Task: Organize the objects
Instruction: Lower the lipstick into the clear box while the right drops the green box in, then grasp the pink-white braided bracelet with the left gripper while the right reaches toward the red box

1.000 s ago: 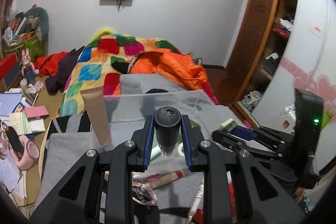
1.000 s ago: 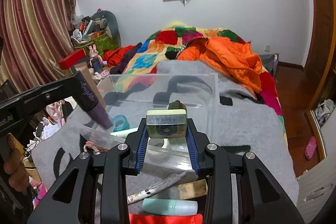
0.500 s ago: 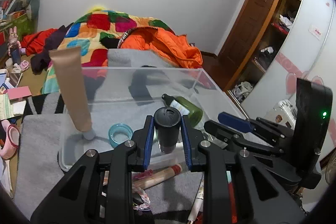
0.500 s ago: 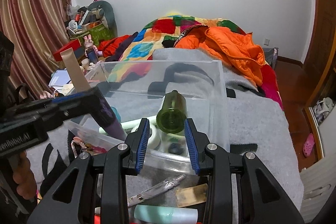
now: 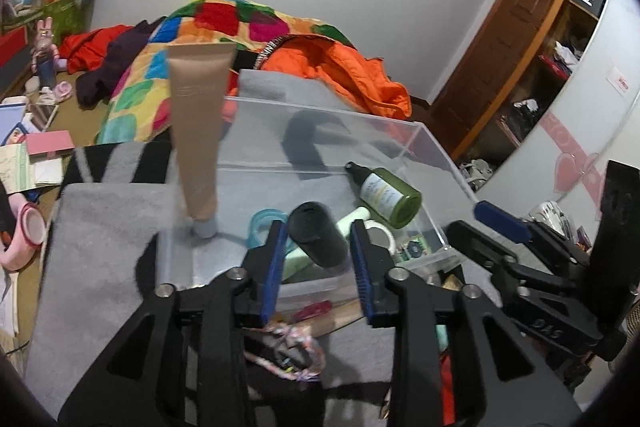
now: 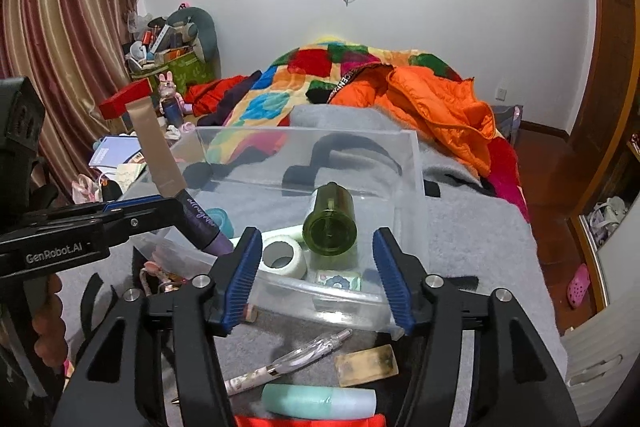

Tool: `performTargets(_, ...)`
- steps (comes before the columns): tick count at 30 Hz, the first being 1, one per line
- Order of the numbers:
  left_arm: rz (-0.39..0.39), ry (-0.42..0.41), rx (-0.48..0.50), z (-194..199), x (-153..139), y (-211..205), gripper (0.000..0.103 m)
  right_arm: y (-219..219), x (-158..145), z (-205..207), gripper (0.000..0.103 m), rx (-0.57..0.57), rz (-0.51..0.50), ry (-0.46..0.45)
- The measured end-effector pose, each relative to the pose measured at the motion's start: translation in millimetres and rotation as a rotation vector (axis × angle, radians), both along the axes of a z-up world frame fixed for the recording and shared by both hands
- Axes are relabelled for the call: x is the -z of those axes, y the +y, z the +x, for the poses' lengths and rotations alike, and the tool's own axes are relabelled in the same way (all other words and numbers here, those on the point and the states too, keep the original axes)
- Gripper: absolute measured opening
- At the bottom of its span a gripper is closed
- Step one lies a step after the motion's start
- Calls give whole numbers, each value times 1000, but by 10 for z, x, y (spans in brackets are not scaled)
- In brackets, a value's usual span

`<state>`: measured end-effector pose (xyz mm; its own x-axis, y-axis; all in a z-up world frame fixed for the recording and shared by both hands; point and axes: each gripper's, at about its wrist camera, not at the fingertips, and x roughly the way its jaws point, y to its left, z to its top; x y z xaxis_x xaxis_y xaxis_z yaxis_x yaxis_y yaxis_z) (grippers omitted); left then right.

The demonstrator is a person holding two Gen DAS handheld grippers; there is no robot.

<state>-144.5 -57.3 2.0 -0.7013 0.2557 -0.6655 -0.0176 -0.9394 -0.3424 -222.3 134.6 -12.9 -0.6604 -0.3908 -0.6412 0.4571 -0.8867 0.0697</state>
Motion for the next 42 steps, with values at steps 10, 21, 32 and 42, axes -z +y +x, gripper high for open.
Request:
performTargets(10,-129,71,-24,302,-207,69,60,94,-117,225,71,1,-10,28)
performTargets(21,-181,11,-2,533,63,189,71,229,-31,436,76,5,-21,-3)
performTargets(32,-163,-91,-60,580,473,10,70,331,162,481,76,13,-26,-65)
performTargets(42,-113,-125,-106,469,507,-236,47,378,260,508,76,19,-32,-94)
